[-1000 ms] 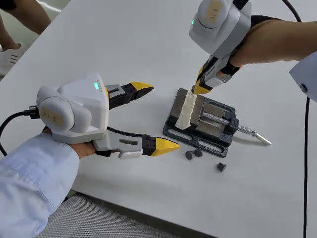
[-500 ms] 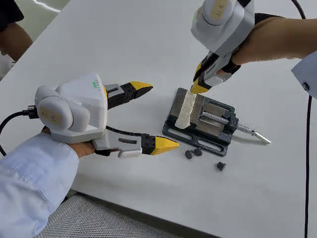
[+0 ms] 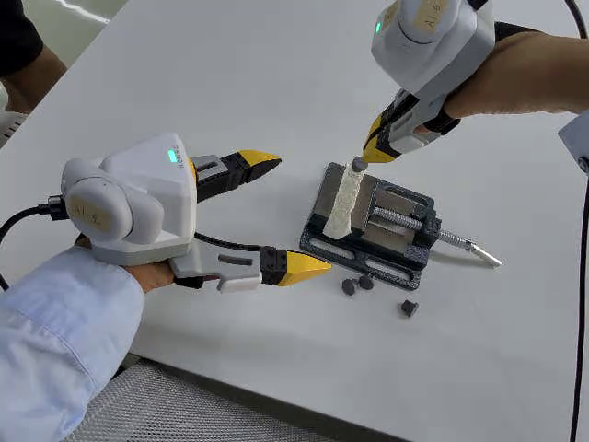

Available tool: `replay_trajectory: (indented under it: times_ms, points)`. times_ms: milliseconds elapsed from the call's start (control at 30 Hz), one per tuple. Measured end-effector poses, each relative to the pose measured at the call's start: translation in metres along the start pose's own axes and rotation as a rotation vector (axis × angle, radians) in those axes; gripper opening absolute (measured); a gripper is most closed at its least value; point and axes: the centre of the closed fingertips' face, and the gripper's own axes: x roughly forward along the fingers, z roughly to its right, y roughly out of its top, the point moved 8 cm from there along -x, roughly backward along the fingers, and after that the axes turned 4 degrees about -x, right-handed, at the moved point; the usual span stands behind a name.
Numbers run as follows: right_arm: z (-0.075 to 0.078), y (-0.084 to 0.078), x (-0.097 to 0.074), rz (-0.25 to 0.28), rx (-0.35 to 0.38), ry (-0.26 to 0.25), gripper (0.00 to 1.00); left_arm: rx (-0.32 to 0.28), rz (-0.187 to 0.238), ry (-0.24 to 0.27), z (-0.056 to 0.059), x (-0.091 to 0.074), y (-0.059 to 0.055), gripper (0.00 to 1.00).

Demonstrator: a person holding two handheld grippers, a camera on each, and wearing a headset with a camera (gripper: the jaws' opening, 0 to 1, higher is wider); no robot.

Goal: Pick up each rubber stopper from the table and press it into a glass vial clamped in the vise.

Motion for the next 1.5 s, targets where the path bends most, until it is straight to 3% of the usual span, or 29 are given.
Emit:
replay_trajectory:
  times_ms: [633,1500]
  points:
    - [-0.0021,0.0017,0.0057,-0.028,-0.035,0.004,0.0,-0.013,0.003,0.003,-0.0005,-0.0003,-0.0005,0.74]
    - [-0.0035,0.0054,0.0074,-0.064,-0.021,0.002,0.0,-0.008,0.008,-0.005,0.0008,0.0055,0.0018,0.73]
